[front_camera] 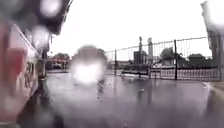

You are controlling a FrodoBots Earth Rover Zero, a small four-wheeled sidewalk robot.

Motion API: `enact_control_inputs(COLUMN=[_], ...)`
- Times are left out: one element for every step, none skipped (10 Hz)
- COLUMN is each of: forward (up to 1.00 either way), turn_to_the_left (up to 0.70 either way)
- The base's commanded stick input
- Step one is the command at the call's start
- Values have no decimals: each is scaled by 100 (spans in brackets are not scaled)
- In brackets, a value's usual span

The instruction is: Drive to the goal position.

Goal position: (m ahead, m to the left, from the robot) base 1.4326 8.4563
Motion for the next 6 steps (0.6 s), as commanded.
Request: enact_control_inputs(forward=[100, 100, 100, 100, 100, 100], turn_to_the_left=[3, 0, 0, 0, 0, 0])
